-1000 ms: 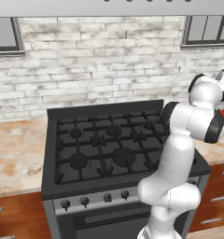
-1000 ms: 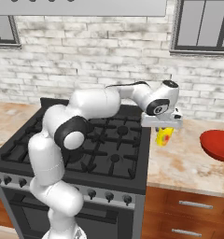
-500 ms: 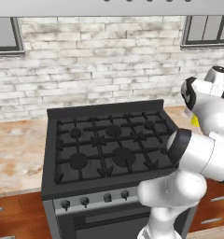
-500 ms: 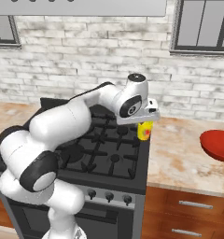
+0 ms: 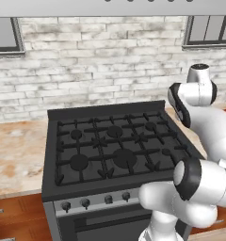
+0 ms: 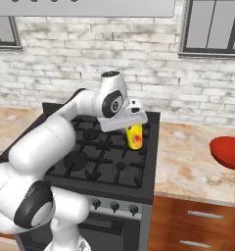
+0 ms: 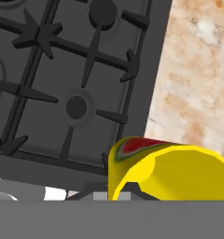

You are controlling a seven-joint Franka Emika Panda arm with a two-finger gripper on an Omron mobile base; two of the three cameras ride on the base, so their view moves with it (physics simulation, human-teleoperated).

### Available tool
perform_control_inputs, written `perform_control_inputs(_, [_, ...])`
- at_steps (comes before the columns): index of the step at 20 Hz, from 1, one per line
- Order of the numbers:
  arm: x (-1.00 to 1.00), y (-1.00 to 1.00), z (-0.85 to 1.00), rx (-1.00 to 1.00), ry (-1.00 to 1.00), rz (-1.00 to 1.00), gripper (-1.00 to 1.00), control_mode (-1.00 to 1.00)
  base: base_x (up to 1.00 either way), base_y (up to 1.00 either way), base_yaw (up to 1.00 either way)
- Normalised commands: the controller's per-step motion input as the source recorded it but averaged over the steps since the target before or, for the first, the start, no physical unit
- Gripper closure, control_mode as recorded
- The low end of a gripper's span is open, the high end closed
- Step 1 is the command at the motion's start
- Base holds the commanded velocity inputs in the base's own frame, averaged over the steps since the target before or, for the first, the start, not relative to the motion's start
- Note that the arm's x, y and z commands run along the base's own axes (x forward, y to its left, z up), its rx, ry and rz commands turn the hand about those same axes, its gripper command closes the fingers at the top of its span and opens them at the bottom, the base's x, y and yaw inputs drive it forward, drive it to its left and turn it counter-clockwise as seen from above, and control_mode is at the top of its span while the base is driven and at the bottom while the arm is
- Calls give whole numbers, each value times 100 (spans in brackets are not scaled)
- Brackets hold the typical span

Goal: Pick the cup and bowl from the counter and place them on the counter next to the sink.

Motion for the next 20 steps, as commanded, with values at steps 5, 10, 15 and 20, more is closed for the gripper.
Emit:
perform_control_inputs(5, [6,20,11,6,3,-24,100,-100,0,0,0])
perform_control_inputs(10, [2,18,9,19,-2,-28,100,-100,0,0,0])
perform_control_inputs(15, [0,27,2,27,-13,-26,100,-100,0,0,0])
perform_control_inputs(20, [0,62,0,15,-26,-24,100,-100,0,0,0])
